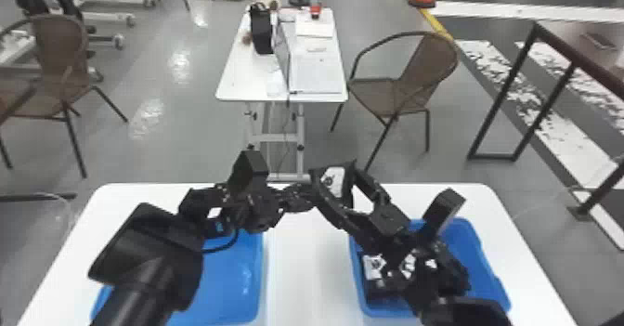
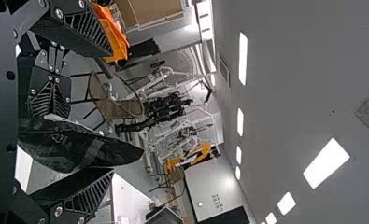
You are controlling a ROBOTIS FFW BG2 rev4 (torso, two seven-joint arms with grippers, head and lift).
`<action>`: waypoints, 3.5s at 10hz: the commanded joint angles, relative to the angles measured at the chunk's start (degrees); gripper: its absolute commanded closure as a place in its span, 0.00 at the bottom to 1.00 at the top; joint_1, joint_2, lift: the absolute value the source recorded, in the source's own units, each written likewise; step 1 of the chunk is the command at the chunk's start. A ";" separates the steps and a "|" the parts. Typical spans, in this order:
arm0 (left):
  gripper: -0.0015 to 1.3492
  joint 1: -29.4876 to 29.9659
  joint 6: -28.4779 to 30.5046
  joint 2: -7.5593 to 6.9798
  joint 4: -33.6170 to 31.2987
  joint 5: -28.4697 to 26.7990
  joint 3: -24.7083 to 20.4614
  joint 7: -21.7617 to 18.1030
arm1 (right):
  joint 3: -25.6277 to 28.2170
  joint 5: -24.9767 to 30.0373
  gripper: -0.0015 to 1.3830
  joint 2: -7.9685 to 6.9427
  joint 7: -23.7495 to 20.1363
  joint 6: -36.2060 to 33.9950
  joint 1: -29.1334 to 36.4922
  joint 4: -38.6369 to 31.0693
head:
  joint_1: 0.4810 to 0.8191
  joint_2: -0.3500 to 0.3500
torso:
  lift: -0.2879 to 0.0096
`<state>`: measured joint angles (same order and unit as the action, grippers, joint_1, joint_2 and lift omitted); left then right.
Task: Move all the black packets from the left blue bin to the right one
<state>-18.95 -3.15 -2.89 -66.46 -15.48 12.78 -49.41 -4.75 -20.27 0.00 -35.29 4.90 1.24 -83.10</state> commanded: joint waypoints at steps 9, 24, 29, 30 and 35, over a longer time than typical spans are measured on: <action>0.62 1.55 -1.07 0.43 -0.25 4.49 -1.97 1.42 | 0.09 -6.09 0.91 -0.05 4.18 3.54 -0.63 3.65 | 0.63 0.36 | 0.97; 0.09 26.69 1.92 3.04 -27.05 22.25 -31.06 9.68 | 22.33 9.02 0.16 0.88 14.99 2.39 10.45 3.03 | 0.63 0.35 | 0.97; 0.10 37.41 1.83 3.04 -38.04 16.62 -31.24 18.38 | 22.77 13.68 0.18 -0.05 14.99 6.53 24.16 -17.09 | 0.63 0.46 | 0.97; 0.10 38.81 2.19 3.04 -39.27 16.80 -29.57 18.82 | 22.77 13.68 0.18 -0.05 14.90 6.61 25.92 -19.73 | 0.63 0.45 | 0.97; 0.10 43.30 6.40 3.04 -44.37 19.96 -25.00 20.32 | 21.62 13.50 0.18 -0.05 14.90 6.26 32.07 -25.09 | 0.63 0.36 | 0.97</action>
<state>24.02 3.03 0.00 -110.37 4.48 -12.58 -29.11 16.92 -6.77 0.00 -20.39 11.17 32.93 -108.04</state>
